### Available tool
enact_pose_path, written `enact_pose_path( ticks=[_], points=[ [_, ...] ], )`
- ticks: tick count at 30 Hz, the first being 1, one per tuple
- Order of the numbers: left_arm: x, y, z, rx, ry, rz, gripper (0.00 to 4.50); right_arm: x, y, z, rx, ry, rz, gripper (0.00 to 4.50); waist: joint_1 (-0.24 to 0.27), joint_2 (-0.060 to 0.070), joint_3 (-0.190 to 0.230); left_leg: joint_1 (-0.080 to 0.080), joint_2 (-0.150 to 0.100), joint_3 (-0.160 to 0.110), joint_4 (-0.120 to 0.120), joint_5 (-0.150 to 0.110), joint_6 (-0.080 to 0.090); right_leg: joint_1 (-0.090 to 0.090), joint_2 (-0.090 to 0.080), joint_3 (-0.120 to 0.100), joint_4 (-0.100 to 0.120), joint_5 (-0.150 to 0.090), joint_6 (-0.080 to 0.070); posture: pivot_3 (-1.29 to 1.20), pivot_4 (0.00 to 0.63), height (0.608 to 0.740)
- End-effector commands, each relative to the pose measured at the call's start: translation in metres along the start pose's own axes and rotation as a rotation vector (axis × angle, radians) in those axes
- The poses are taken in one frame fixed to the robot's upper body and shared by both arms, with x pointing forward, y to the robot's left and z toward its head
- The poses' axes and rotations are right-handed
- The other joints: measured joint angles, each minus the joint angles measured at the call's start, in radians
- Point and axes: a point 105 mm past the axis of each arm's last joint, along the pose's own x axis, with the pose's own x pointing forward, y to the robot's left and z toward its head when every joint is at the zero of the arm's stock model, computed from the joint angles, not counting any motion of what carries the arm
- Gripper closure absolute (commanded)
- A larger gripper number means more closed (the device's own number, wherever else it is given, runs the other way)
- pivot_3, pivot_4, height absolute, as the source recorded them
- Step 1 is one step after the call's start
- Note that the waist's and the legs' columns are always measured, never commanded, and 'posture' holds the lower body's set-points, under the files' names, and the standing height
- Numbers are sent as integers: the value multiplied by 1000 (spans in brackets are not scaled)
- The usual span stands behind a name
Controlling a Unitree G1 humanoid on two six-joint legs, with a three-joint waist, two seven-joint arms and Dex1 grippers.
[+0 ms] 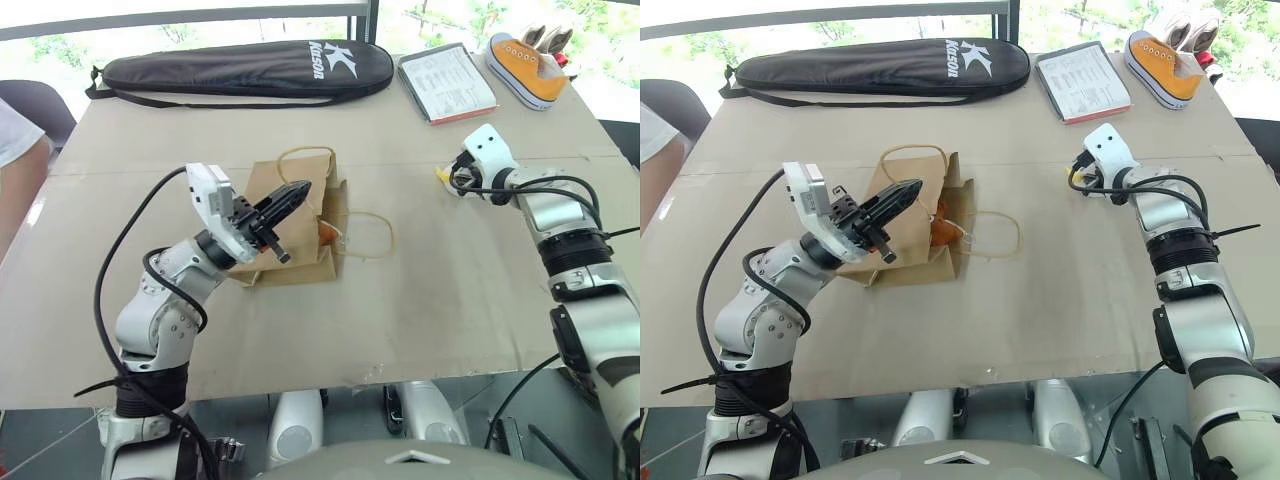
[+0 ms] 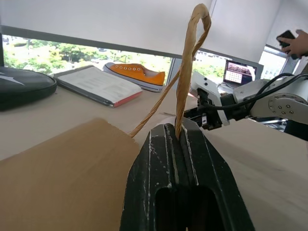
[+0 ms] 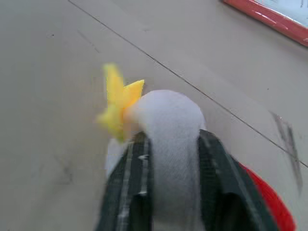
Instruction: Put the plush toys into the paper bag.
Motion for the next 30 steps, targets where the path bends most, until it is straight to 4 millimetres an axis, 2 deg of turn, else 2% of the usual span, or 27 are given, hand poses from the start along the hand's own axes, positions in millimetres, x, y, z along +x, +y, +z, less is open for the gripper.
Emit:
enact_pose_path(
  ticks=[1,3,4,6,8,10,13,17,21,25,27,30],
  points=[
    [0,-6,12,39,-46,-6,4500,-13,4,20,13,-157,63,4447,1,0,0,0,0,0,0,0,0,0,0,0,0,0,0,0,150,740],
    [0,-7,13,33,-52,-7,4500,-25,15,37,8,-274,140,4447,1,0,0,0,0,0,0,0,0,0,0,0,0,0,0,0,150,740],
    [0,-8,14,25,-56,-11,4500,-37,29,52,-40,-382,223,4447,0,0,0,0,0,0,0,0,0,0,0,0,0,0,0,0,150,740],
    [2,-10,16,6,-69,-28,4500,-65,67,81,-76,-561,404,4447,1,1,1,0,0,0,0,0,0,0,0,0,0,0,0,0,150,740],
    [7,-13,20,-13,-88,-53,4500,-78,112,101,-144,-664,542,4447,-10,1,1,0,1,-1,-2,0,0,-1,1,0,0,0,1,0,150,740],
    [11,-15,23,-25,-100,-73,4500,-78,142,106,-204,-688,606,4447,-14,1,1,1,3,-2,-2,0,0,-1,3,0,2,0,1,0,150,740],
    [19,-20,27,-39,-112,-107,4500,-65,184,102,-323,-683,719,4447,-9,1,1,1,3,-4,-2,0,0,0,4,-2,2,0,1,0,150,740],
    [27,-27,25,-59,-112,-143,4500,-50,225,115,-421,-750,835,4447,-3,1,1,0,3,-2,1,0,0,0,3,-1,1,0,0,0,150,740],
    [27,-32,20,-63,-100,-150,4500,-41,246,118,-480,-795,927,4447,-1,1,1,0,3,-2,1,0,0,0,3,-1,2,0,0,0,150,740],
    [24,-34,18,-65,-101,-134,4500,-30,253,112,-506,-756,963,4447,1,1,1,0,3,-2,1,0,0,0,3,-2,1,0,0,0,150,740],
    [22,-35,18,-65,-104,-122,4500,-21,251,106,-491,-724,955,3813,1,1,1,0,3,-2,1,0,0,0,3,-2,1,0,0,0,150,740],
    [12,-31,16,-56,-96,-78,4500,-10,232,108,-491,-761,783,2618,-1,1,1,1,3,-2,0,0,0,0,3,-2,2,0,0,0,150,740]
  ],
)
